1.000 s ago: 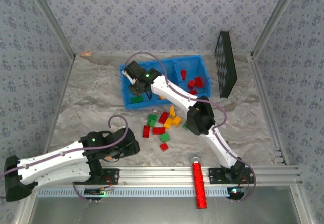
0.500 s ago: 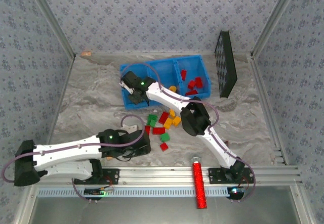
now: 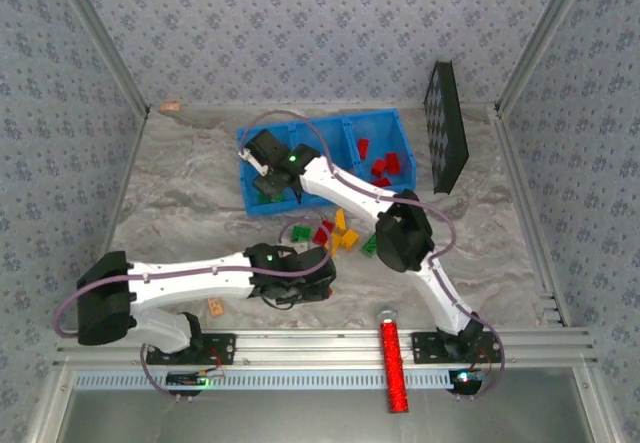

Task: Sort the legos into containers by color
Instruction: Place the lego in the container, then pick up the lego from the middle-left of the table.

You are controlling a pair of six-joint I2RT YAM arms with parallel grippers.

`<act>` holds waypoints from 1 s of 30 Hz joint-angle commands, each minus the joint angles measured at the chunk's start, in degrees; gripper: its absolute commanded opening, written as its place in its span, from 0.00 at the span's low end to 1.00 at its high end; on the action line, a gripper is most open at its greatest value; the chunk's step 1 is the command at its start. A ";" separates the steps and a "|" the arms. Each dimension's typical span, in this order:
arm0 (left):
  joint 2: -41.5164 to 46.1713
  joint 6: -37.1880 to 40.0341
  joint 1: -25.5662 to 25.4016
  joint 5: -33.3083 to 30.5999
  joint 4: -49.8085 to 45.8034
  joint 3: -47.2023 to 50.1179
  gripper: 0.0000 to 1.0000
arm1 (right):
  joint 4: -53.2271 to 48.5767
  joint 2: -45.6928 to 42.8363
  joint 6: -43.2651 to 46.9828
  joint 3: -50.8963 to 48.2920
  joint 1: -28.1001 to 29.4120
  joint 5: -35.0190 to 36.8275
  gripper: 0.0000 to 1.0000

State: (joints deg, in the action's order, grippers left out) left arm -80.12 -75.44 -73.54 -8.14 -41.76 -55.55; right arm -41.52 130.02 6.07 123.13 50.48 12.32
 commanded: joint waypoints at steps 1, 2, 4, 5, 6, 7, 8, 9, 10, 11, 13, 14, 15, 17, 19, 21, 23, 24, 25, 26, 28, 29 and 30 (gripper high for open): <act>-3.49 1.48 -0.55 1.09 1.10 -3.59 0.69 | 1.41 -9.46 1.35 -4.39 -1.43 3.78 0.58; -4.75 1.44 -0.55 1.59 1.36 -4.03 0.69 | 1.35 -11.76 1.33 -6.15 -1.96 4.25 0.58; -6.86 1.43 -0.55 2.16 1.49 -4.86 0.69 | 1.51 -16.25 1.00 -9.95 -3.00 5.26 0.60; -8.00 1.37 -0.64 2.22 1.67 -5.07 0.69 | 1.70 -18.66 0.65 -12.03 -3.57 6.42 0.61; -8.75 1.19 -0.72 2.16 2.04 -5.12 0.70 | 1.69 -20.84 -0.16 -13.70 -4.06 7.86 0.62; -9.68 1.09 -0.73 2.30 2.47 -5.10 0.70 | 1.88 -23.47 -1.32 -15.95 -4.77 9.05 0.64; -10.62 0.76 -0.73 2.21 2.51 -5.45 0.70 | 2.42 -25.86 -2.69 -18.44 -5.56 9.91 0.65; -11.43 0.54 -0.68 2.14 2.49 -5.75 0.70 | 2.82 -28.88 -3.96 -20.83 -6.25 10.35 0.66; -12.29 0.31 -0.67 2.23 2.40 -6.03 0.70 | 3.46 -31.85 -5.28 -23.58 -7.04 10.43 0.67; -13.11 0.14 -0.69 2.19 2.31 -6.27 0.70 | 3.99 -34.64 -6.49 -26.33 -7.63 10.44 0.68; -14.32 0.12 -0.73 1.80 2.34 -6.37 0.71 | 4.82 -39.54 -8.21 -30.93 -8.65 10.74 0.68; -14.77 -0.01 -0.68 1.32 2.45 -6.33 0.70 | 5.12 -41.87 -9.42 -33.53 -9.28 11.06 0.69; -15.14 -0.17 -0.72 1.00 2.50 -6.16 0.71 | 5.01 -43.77 -10.66 -35.51 -9.72 11.25 0.69; -16.11 -0.32 -0.64 0.07 2.47 -6.58 0.71 | 5.11 -48.21 -13.78 -40.23 -10.54 10.89 0.69; -17.21 -0.58 -0.55 -0.60 2.48 -7.56 0.71 | 5.70 -51.73 -16.09 -44.85 -10.80 10.44 0.69; -18.32 -1.00 -0.53 -0.85 2.48 -8.47 0.71 | 5.52 -55.27 -18.02 -48.65 -11.44 9.25 0.69; -19.68 -1.20 -0.54 -0.64 2.47 -9.38 0.70 | 5.11 -58.20 -19.51 -51.93 -12.42 8.11 0.67; -20.31 -1.28 -0.53 -0.44 3.94 -9.74 0.71 | 4.97 -59.64 -19.95 -53.24 -12.82 7.61 0.67; -21.04 -1.33 -0.49 -0.39 4.05 -10.37 0.71 | 4.73 -61.01 -20.46 -54.28 -13.40 7.15 0.67; -21.72 -1.38 -0.45 -0.51 4.05 -10.90 0.71 | 4.40 -62.47 -20.95 -56.56 -14.05 6.67 0.67; -22.84 -1.51 -0.38 -0.35 3.90 -11.71 0.70 | 3.46 -65.20 -21.75 -58.71 -15.39 5.68 0.67; -23.27 -1.71 -0.31 -0.27 3.86 -11.83 0.70 | 2.85 -66.56 -22.26 -59.61 -16.23 5.07 0.67; -23.54 -1.96 -0.27 -0.07 3.88 -11.80 0.69 | 2.36 -67.78 -22.61 -60.49 -17.08 4.41 0.67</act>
State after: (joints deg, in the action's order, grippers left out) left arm -102.50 -76.18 -73.67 -7.35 -37.41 -65.60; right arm -37.06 65.56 -13.41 64.25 34.94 18.87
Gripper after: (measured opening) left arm 0.696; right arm 0.672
